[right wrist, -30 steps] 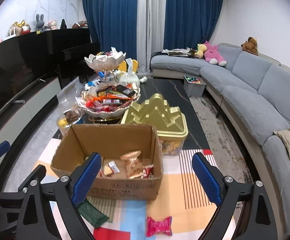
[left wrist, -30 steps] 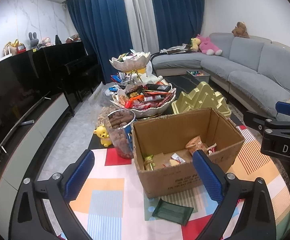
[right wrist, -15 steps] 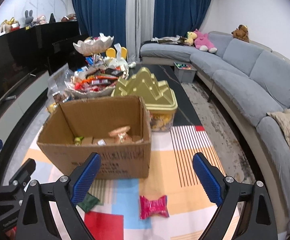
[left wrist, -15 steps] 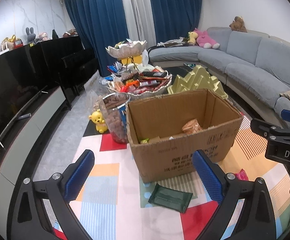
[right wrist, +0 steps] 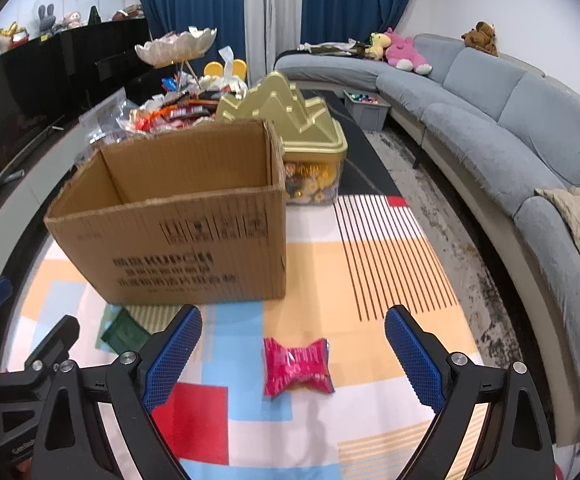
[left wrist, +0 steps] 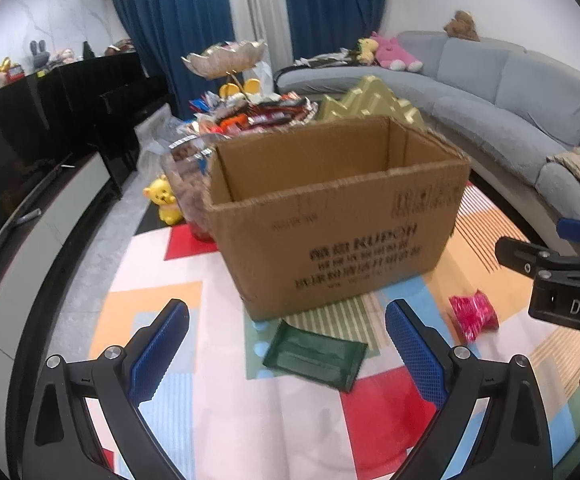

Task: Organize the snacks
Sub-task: 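Move both tools back from the box toward the green packet and pink candy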

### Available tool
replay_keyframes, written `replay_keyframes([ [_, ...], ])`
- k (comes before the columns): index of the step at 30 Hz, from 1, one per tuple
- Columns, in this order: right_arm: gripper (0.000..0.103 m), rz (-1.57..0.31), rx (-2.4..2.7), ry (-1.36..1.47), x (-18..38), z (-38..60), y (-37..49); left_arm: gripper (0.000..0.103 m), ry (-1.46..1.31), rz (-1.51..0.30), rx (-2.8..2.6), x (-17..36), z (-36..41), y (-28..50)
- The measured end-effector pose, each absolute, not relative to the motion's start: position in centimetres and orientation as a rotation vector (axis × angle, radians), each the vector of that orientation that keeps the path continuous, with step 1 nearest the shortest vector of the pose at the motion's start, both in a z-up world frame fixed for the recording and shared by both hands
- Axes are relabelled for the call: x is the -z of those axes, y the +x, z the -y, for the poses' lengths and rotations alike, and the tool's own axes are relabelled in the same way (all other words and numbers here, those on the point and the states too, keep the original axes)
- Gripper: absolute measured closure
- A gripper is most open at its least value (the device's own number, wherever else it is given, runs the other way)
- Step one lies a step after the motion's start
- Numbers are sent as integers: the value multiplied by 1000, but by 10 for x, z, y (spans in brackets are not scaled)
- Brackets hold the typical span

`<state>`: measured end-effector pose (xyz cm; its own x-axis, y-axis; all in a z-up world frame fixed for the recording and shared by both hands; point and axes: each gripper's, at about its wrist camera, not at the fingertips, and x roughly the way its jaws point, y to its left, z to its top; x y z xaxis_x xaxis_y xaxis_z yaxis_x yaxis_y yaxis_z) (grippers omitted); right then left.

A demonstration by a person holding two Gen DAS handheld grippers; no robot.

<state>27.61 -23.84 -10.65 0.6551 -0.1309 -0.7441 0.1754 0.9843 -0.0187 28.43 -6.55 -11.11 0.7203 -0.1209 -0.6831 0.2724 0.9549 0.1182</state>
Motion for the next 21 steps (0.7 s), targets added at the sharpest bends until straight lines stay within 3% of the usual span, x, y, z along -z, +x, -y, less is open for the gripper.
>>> replay_keyframes([
  [21,9,-957,193,42,168,238,282,3,297,-860,349,185,76,301],
])
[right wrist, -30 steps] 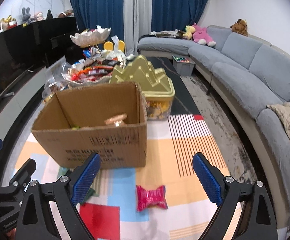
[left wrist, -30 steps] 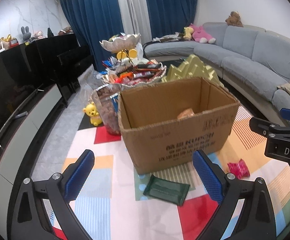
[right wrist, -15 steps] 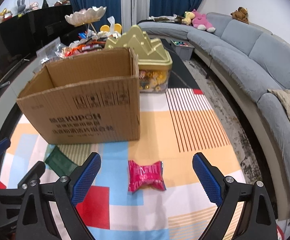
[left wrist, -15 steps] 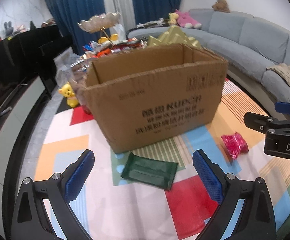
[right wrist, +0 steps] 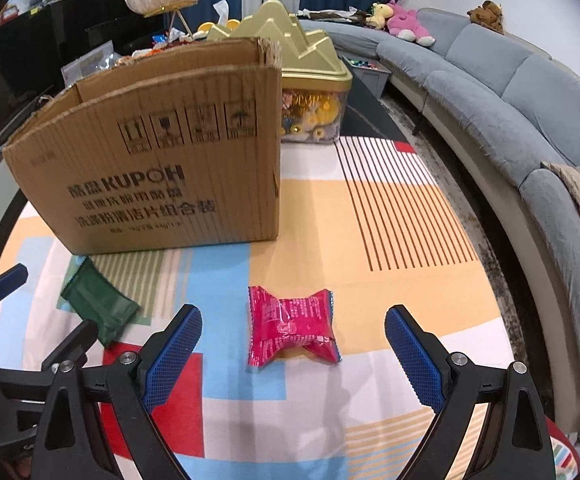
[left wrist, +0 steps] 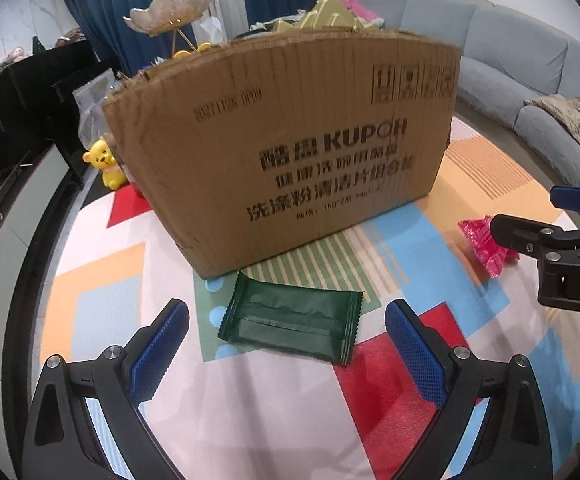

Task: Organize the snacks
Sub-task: 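Move both tools back from the box toward the green packet and pink candy, then grasp the green packet with left tool while right grasps the pink candy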

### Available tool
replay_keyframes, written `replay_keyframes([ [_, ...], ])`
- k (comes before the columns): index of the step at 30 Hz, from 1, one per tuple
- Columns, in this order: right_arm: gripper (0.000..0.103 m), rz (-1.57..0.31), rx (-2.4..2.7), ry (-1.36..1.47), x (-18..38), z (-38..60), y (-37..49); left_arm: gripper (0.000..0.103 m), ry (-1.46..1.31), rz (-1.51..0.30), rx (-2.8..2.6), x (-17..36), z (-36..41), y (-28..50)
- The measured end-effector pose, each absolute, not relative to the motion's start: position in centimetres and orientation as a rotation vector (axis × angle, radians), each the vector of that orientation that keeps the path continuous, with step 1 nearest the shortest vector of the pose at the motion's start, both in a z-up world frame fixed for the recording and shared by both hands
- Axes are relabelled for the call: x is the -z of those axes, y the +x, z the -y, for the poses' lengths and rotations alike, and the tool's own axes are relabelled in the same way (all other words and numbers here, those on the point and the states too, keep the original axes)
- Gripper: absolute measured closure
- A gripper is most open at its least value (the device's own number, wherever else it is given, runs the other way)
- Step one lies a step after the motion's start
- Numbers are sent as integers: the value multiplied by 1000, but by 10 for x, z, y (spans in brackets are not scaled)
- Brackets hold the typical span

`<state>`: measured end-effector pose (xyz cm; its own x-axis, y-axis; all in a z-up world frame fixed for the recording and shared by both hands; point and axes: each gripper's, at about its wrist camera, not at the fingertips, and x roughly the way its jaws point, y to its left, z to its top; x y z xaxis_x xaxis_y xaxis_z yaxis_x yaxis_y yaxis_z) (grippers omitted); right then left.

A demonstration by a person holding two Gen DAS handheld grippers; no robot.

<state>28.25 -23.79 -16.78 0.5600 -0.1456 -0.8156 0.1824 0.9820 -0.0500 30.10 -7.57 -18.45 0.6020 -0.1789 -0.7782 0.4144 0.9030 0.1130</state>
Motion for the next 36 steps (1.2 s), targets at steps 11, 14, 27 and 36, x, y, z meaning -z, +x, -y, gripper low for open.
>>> replay_keyframes([
  [11,9,-995,200,35,192,242,295,3,304,-911,369,213,76,317],
  [14,9,-1001,199,32,196,242,298,3,308,-920,372,220,77,320],
  [27,9,-1028,199,48,214,247,308,2,313,-908,388,231,77,332],
  [36,9,-1041,183,97,223,254,312,19,308,-876,406,228,79,321],
])
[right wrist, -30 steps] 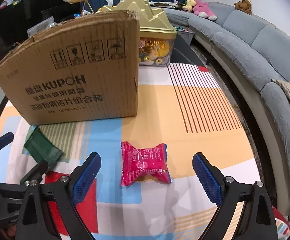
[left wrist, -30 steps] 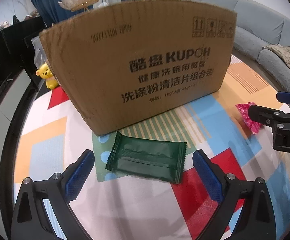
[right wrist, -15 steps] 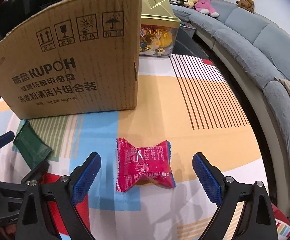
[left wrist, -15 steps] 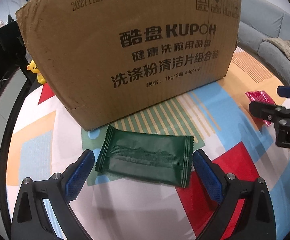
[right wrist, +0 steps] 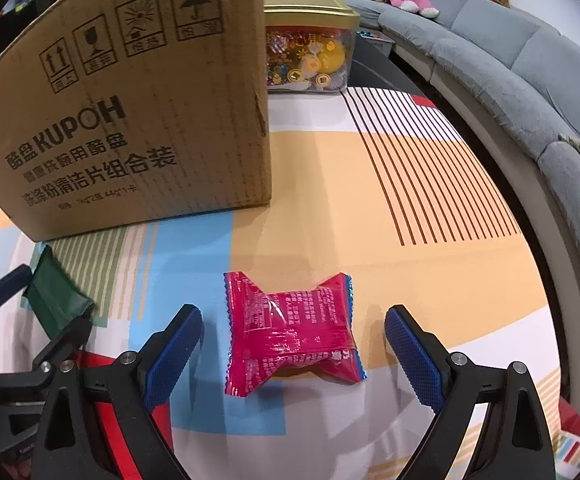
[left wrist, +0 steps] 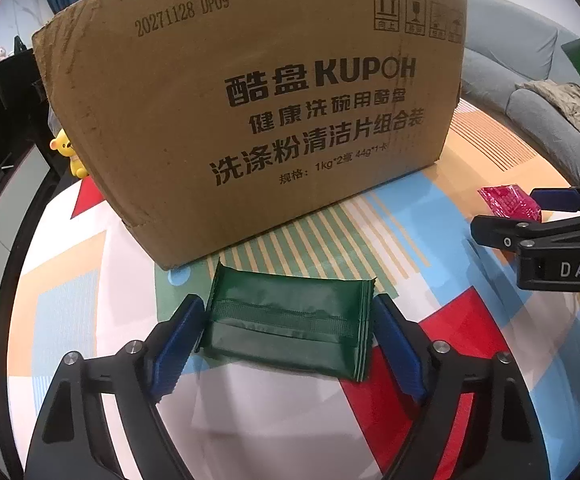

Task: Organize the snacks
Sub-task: 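Grasp the green packet with left tool while right grasps the pink candy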

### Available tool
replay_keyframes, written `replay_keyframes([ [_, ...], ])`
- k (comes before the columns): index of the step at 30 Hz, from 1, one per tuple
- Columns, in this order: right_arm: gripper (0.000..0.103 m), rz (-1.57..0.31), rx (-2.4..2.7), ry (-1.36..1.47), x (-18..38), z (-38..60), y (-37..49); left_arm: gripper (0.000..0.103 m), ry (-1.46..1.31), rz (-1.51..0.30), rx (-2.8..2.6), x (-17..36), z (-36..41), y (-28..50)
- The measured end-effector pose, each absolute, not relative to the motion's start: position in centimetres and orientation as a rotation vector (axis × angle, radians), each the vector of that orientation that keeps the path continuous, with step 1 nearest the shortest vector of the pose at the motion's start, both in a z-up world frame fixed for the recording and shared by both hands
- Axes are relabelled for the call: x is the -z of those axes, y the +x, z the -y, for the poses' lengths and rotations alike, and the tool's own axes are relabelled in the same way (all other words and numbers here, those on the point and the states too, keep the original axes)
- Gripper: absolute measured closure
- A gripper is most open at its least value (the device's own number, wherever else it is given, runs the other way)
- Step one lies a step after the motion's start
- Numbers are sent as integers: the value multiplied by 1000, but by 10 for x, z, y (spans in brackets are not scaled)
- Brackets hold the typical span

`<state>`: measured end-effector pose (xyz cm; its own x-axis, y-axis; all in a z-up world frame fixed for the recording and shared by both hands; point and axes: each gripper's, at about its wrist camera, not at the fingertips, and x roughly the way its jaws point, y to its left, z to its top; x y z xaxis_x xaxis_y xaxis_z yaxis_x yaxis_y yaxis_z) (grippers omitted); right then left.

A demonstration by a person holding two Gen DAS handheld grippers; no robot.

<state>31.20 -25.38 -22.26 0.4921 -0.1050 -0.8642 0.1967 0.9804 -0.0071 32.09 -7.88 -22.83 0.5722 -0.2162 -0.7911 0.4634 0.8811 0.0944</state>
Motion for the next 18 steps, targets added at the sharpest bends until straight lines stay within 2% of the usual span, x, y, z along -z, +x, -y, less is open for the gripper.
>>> replay_keyframes([
  [2,10,-1040,182,103,224,254,312,22,308,-873,408,228,79,319],
  [4,17,-1038,183,108,224,255,310,32,312,-863,417,227,81,315],
  [6,34,-1042,181,117,226,256,310,36,329,-849,413,226,84,310],
  [7,36,-1044,180,120,227,256,310,37,330,-846,411,225,85,308],
  [8,43,-1037,179,118,226,256,309,38,329,-844,411,225,84,307],
  [11,49,-1032,176,115,224,255,308,44,329,-835,415,223,85,304],
  [14,53,-1025,173,119,223,255,306,67,344,-821,443,222,90,299],
  [15,54,-1022,173,124,222,256,306,71,349,-817,450,221,93,297],
  [18,55,-1016,167,136,221,257,303,75,347,-811,443,221,95,294],
])
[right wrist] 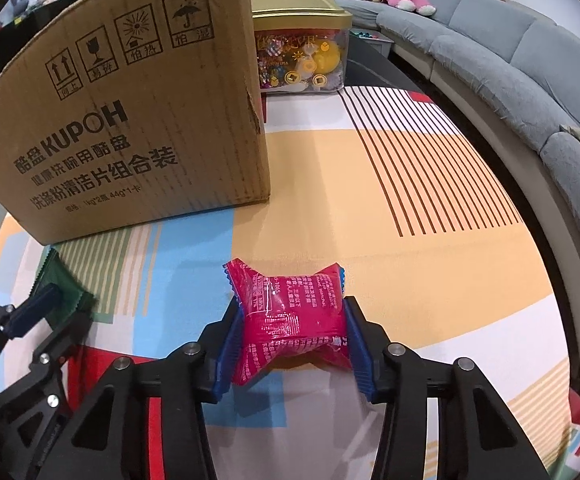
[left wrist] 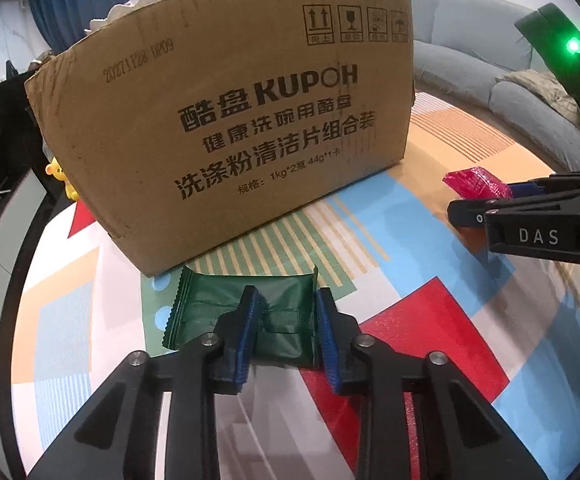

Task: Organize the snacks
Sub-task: 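Grasp the green packet with left tool while right grasps the pink candy, then carry the green packet and pink candy with both tools over the box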

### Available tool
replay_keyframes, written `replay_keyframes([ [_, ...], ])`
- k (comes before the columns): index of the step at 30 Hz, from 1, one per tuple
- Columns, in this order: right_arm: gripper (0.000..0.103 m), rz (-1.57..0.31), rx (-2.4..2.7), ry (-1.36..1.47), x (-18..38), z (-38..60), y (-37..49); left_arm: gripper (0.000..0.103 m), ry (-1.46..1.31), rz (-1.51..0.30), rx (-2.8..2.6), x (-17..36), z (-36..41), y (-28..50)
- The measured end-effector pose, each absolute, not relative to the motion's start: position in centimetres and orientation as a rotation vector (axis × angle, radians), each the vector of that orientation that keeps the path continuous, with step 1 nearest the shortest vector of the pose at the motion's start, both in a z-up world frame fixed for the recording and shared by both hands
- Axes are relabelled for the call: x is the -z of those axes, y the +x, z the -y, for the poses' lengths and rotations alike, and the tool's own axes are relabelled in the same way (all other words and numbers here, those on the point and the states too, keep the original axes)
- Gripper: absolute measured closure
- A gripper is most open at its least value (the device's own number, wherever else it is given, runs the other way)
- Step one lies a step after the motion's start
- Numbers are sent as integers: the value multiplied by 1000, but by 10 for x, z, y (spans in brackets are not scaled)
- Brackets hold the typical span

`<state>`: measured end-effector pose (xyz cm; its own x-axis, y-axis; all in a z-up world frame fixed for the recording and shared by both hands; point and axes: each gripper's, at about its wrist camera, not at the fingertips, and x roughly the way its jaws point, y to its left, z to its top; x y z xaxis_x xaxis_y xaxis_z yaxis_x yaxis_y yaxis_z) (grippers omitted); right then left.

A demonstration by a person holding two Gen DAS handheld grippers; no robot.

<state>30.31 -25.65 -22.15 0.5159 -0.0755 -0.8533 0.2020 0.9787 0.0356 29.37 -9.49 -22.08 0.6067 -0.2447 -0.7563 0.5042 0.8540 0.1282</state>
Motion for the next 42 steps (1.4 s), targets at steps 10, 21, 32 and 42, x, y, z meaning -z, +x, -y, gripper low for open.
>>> replay_keyframes([
  [10,56,-989,165,134,213,255,298,100,347,-774,388,212,92,279],
  [21,56,-954,164,139,198,252,289,101,328,-727,366,187,86,274],
  [32,57,-908,149,128,173,246,278,101,293,-696,346,162,79,265],
  [42,58,-867,136,114,147,239,266,101,266,-668,324,139,71,254],
])
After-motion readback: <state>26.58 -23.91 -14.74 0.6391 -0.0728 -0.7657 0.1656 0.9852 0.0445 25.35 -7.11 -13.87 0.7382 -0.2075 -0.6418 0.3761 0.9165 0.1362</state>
